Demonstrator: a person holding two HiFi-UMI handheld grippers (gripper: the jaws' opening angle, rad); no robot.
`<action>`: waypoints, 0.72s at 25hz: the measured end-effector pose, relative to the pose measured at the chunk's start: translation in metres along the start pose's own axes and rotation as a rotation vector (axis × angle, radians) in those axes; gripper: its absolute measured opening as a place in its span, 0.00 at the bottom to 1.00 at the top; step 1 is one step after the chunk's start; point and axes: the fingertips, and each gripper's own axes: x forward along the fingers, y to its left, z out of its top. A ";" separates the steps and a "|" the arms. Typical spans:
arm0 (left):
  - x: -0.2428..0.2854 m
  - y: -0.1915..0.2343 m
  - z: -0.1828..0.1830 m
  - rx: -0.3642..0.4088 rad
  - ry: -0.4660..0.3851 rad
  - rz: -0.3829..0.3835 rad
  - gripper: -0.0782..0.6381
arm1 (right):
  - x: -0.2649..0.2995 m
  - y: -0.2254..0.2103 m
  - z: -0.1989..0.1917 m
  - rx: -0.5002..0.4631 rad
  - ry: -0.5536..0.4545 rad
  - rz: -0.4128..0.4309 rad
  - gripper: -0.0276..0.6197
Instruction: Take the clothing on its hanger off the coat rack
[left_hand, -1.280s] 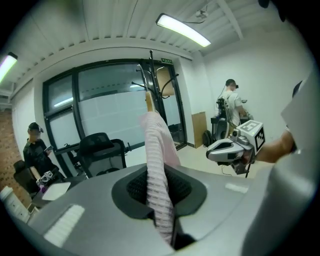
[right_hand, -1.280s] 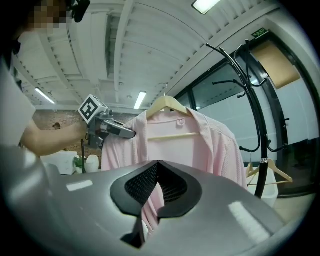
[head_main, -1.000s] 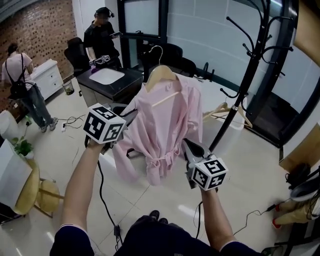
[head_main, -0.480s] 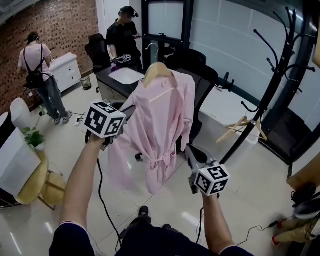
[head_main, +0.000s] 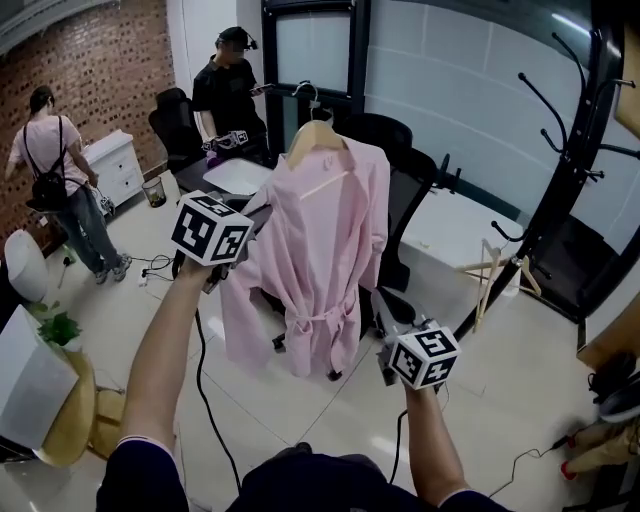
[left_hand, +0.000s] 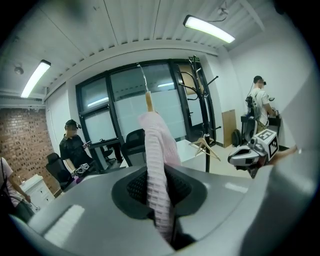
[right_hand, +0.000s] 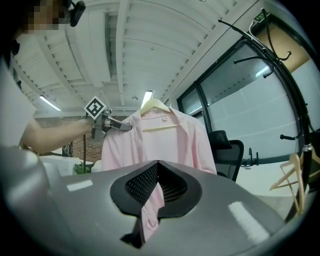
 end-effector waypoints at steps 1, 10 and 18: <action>0.006 0.006 0.001 -0.002 -0.008 -0.007 0.16 | 0.005 -0.001 -0.002 0.001 -0.004 -0.010 0.05; 0.068 0.046 0.008 -0.001 -0.053 -0.025 0.16 | 0.035 -0.029 -0.031 0.011 0.018 -0.071 0.05; 0.187 0.091 0.046 0.004 -0.031 -0.039 0.16 | 0.105 -0.136 -0.011 0.028 0.023 -0.085 0.05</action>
